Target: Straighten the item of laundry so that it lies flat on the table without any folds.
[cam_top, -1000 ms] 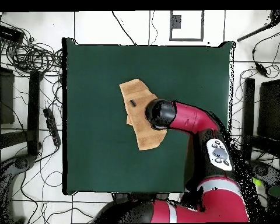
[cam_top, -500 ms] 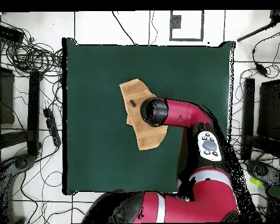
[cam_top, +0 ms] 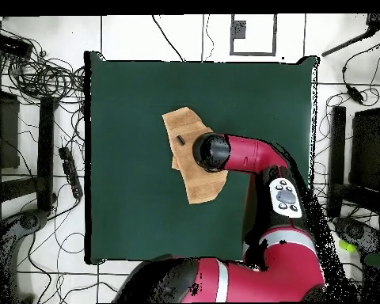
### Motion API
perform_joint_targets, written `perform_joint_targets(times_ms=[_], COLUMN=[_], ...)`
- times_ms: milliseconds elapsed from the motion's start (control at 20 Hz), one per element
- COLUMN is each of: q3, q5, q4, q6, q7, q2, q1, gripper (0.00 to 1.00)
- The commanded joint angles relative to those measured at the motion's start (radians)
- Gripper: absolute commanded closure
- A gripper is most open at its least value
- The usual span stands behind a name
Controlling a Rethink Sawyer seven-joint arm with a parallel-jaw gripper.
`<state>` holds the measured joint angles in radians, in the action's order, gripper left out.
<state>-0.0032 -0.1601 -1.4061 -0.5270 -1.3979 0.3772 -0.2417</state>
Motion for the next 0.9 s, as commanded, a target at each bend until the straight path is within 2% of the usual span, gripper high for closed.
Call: perform_joint_targets(times_ms=[50,300,600,900], q3=[0.066,0.115,0.129,0.117], q5=[0.002,0.053,0.136,0.147], q4=[-0.038,-0.078,-0.065,-0.074], q6=[-0.103,-0.145,-0.236,-0.256], q7=[-0.078,-0.077,-0.148,-0.129], q2=[-0.032,0.008,0.054,0.073], q1=[0.002,-0.036,-0.008,-0.005], gripper=[0.00,0.00,0.00,0.00])
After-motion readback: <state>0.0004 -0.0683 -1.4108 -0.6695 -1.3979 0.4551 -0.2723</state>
